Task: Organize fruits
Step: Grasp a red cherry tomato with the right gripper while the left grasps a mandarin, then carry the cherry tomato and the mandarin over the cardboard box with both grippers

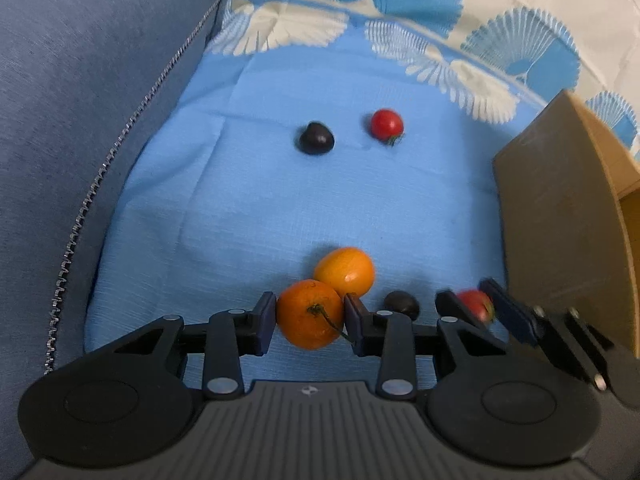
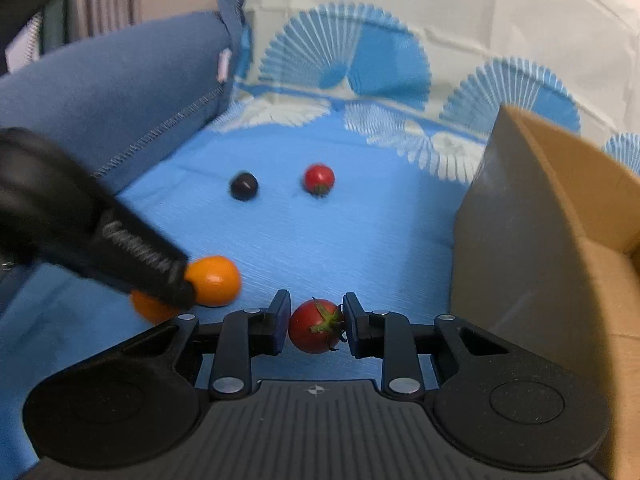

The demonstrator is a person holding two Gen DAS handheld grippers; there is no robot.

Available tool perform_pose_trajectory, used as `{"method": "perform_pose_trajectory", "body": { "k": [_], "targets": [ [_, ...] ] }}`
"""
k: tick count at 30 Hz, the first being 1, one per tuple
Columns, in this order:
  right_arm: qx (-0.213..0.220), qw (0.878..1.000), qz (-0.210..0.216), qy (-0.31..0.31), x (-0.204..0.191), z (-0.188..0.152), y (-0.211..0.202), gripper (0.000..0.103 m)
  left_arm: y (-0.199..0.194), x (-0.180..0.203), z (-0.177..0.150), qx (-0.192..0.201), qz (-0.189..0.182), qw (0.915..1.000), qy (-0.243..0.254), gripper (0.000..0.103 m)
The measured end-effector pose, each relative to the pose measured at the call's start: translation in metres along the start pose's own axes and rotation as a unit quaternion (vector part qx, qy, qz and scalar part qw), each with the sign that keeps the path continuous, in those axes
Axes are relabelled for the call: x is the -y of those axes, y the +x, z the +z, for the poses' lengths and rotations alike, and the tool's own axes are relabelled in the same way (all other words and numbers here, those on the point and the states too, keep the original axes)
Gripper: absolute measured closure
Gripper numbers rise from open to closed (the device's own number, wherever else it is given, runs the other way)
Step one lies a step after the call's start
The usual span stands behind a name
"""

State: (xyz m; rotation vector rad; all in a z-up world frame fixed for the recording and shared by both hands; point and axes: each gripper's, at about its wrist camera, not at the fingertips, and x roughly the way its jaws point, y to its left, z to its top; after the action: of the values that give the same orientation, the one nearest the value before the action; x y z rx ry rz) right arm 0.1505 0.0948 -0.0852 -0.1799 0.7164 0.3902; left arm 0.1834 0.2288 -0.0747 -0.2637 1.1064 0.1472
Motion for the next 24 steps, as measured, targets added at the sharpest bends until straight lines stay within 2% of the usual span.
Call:
{"method": "perform_pose_trajectory", "body": {
  "k": [3,10,16,20,24],
  "targets": [
    [0.013,1.0,0.008,-0.019,-0.006,-0.006,-0.027,0.073,-0.01,-0.001,-0.002,0.007,0.0,1.0,0.006,0.062],
    [-0.006,0.999,0.027,-0.036,-0.023,-0.024,-0.066,0.073,-0.029,0.011,-0.013,0.008,0.012,0.9978,0.064,0.062],
    [-0.05,0.997,0.029,-0.045,-0.03,-0.042,-0.071,0.073,-0.023,0.02,-0.027,-0.025,0.023,0.99,0.137,0.062],
    [-0.081,0.995,0.028,-0.045,-0.029,-0.052,-0.063,0.073,-0.014,0.024,-0.035,-0.052,0.027,0.9846,0.165,0.062],
    [-0.111,0.992,0.036,-0.041,-0.029,-0.06,-0.054,0.073,-0.008,0.031,-0.039,-0.063,0.032,0.9801,0.186,0.062]
  ]
}}
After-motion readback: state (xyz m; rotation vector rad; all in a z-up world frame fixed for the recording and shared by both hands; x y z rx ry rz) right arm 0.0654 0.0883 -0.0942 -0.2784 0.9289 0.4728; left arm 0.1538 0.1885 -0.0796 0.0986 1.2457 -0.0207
